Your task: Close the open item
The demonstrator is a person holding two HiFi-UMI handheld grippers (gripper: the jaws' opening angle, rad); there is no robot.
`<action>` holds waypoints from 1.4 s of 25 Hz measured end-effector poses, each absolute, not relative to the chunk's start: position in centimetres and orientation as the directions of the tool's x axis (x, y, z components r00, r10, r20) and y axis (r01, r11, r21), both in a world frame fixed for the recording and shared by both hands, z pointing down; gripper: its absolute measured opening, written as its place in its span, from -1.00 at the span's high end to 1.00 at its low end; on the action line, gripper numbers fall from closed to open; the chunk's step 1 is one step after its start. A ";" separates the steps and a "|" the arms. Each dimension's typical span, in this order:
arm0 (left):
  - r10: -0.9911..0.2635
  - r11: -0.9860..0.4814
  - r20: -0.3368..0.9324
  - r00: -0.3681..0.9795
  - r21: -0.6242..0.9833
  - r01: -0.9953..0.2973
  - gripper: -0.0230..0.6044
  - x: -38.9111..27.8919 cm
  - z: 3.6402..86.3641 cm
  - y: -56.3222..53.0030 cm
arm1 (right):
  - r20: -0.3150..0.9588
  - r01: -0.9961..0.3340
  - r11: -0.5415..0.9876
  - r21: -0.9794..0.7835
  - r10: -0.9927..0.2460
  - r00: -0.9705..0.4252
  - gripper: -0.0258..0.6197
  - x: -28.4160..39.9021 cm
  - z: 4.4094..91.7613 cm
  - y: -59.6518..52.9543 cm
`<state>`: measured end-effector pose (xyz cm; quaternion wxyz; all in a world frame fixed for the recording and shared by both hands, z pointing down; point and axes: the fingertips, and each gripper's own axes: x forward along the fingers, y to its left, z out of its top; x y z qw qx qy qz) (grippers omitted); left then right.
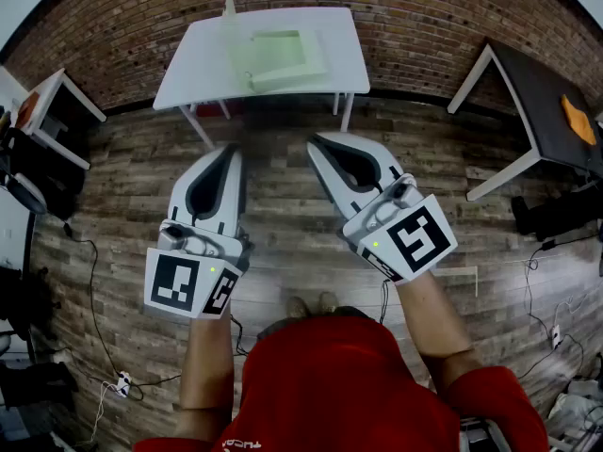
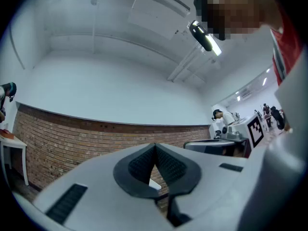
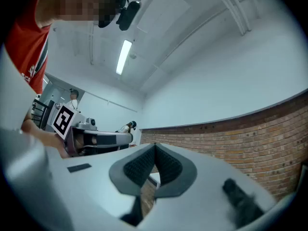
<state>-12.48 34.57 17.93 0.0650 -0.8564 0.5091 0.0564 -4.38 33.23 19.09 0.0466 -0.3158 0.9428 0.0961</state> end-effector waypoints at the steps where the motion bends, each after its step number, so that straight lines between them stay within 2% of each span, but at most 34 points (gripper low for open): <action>1: -0.864 -0.475 -0.161 0.477 -0.055 -0.878 0.89 -12.5 18.0 34.4 | -0.148 -0.604 0.782 0.152 -0.587 -0.796 0.83 -4.5 19.1 33.0; 16: -0.864 -0.487 -0.132 0.487 -0.033 -0.873 0.89 -12.2 19.3 32.7 | -0.148 -0.612 0.786 0.083 -0.598 -0.788 0.83 -3.4 20.0 31.6; 35: -0.904 -0.409 -0.123 0.410 -0.040 -0.912 0.89 -8.8 20.4 30.1 | -0.145 -0.605 0.793 0.074 -0.591 -0.793 0.83 3.0 21.3 27.9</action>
